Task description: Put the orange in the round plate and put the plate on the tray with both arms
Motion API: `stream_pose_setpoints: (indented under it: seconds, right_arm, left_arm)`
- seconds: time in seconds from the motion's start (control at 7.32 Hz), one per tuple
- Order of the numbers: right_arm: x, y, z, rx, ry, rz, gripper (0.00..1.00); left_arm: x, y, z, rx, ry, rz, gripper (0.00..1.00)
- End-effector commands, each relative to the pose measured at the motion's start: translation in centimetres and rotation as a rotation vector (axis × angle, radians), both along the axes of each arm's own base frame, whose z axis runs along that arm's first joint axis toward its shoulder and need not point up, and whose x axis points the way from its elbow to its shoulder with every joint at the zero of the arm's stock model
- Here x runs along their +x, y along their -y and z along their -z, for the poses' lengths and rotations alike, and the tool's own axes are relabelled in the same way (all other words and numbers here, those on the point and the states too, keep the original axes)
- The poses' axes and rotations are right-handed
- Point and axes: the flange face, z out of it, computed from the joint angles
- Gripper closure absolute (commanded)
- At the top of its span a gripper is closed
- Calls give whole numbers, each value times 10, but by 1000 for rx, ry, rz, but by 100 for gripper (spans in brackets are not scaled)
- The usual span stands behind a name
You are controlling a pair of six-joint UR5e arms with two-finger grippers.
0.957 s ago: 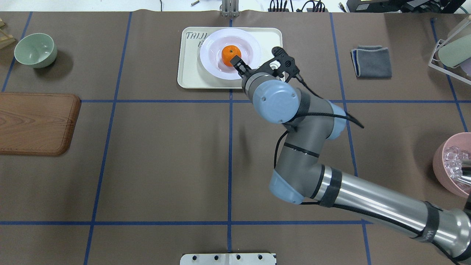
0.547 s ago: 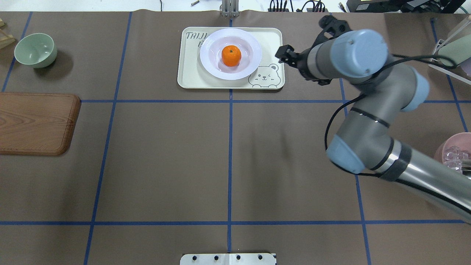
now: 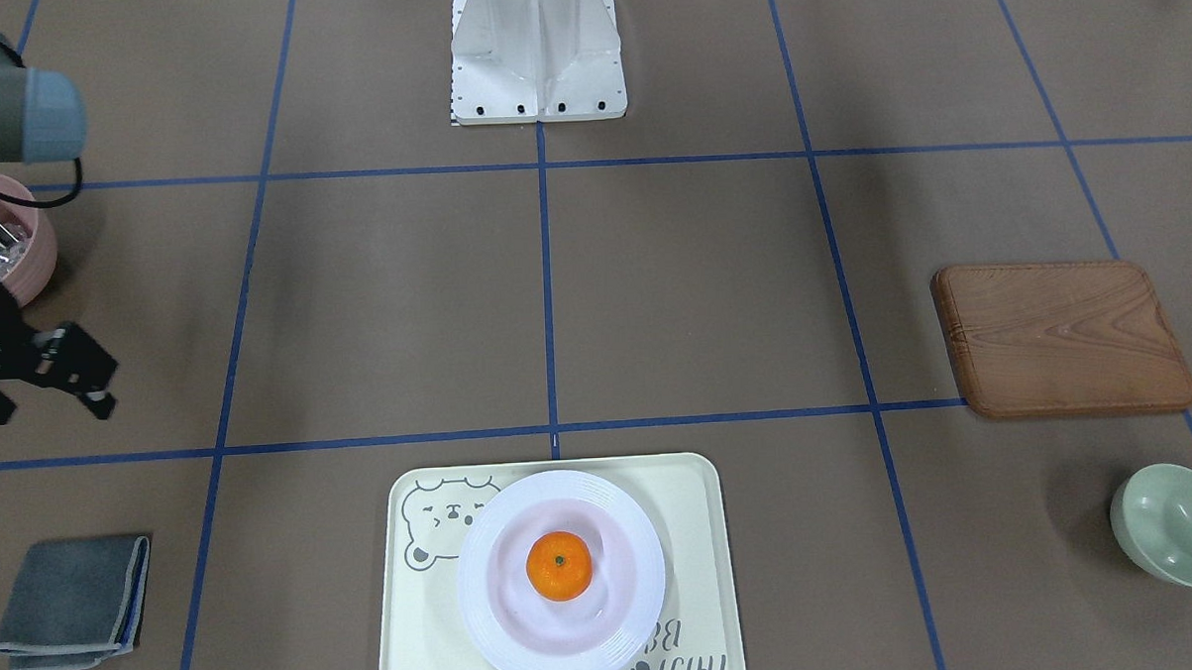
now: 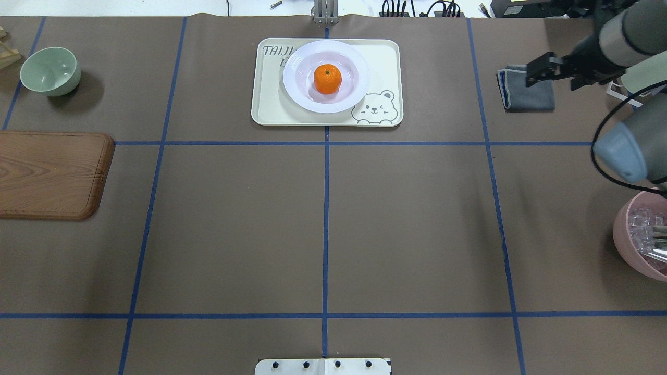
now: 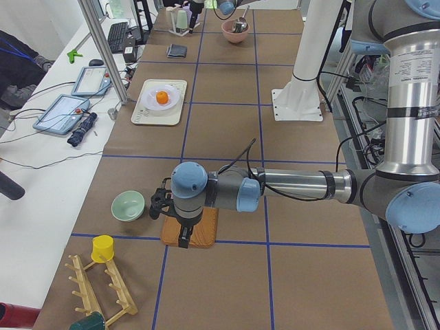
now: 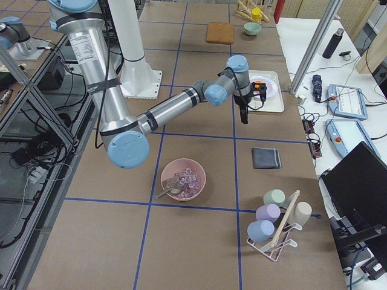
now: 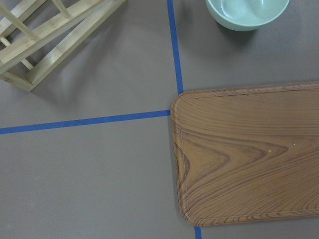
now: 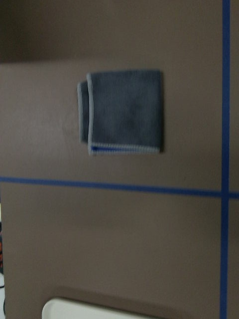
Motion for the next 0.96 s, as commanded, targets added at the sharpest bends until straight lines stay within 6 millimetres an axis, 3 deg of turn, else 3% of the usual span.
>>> stream_pose_setpoints:
  seconds: [0.0, 0.14, 0.41, 0.55, 0.68, 0.82]
  right_arm:
    - [125, -33, -102, 41, -90, 138, 0]
    - [165, -46, -132, 31, -128, 184, 0]
    - [223, -83, -197, 3, -149, 240, 0]
    - [226, -117, -230, -41, -128, 258, 0]
    - [232, -135, -237, -50, -117, 242, 0]
    - [232, -132, -234, -42, -115, 242, 0]
  left_arm:
    - [2, -7, 13, -16, 1, -5, 1]
    - [7, -6, 20, -30, 10, -22, 1]
    - [23, 0, 24, 11, 18, -91, 1]
    - [24, -1, 22, 5, 20, -92, 1]
    - [23, -2, 24, 8, 20, -91, 1]
    - [23, -3, 24, 7, 20, -89, 1]
